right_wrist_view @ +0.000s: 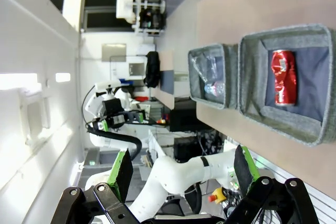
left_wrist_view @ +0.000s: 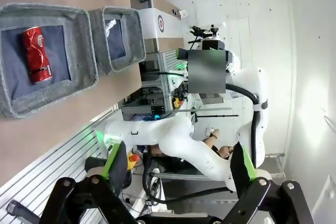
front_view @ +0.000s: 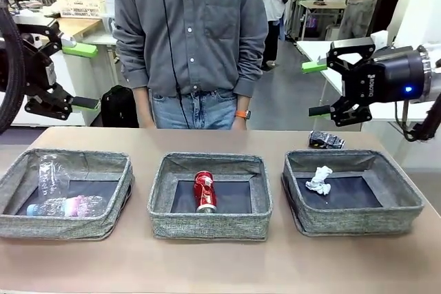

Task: Sort the waste into the appropriate baskets.
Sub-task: Place the picked waste into the Fabric basket indicated by the person, then pick up the waste item pointed out by the person.

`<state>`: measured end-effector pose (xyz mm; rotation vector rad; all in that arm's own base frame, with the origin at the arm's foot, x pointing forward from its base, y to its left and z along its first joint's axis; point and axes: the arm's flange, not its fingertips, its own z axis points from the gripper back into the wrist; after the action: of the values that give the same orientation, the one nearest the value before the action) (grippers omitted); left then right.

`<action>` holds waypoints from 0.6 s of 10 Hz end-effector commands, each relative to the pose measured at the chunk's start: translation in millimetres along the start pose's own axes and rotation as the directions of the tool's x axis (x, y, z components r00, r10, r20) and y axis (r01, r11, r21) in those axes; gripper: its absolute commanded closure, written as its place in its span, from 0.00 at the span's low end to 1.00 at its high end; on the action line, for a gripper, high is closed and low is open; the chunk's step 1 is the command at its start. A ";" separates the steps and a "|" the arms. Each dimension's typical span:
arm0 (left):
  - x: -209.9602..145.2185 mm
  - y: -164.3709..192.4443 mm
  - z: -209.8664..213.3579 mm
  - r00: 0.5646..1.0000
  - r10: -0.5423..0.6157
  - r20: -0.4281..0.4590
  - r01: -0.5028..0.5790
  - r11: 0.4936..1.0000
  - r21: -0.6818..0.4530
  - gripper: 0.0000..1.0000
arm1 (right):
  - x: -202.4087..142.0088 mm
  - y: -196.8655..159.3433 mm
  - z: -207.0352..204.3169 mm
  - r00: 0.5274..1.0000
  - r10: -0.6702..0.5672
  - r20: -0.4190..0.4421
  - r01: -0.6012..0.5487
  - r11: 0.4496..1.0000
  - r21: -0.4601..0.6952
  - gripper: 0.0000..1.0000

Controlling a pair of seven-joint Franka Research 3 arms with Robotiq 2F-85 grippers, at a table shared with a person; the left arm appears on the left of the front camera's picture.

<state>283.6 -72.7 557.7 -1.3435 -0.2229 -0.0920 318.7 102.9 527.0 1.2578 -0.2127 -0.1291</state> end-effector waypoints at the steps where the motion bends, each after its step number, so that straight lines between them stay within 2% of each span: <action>1: 2.7 -2.4 3.6 1.000 -0.020 0.015 0.020 1.000 -0.020 0.00 | 0.0 1.2 -0.1 1.000 -0.015 -0.001 0.015 1.000 0.008 0.00; 6: 2.7 -2.4 3.6 1.000 -0.020 0.015 0.020 1.000 -0.020 0.00 | 0.0 1.2 -0.1 1.000 -0.015 -0.001 0.015 1.000 0.008 0.00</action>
<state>284.4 -70.1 559.3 -1.3405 -0.2323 -0.0862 318.7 102.9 526.9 1.2578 -0.2126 -0.1292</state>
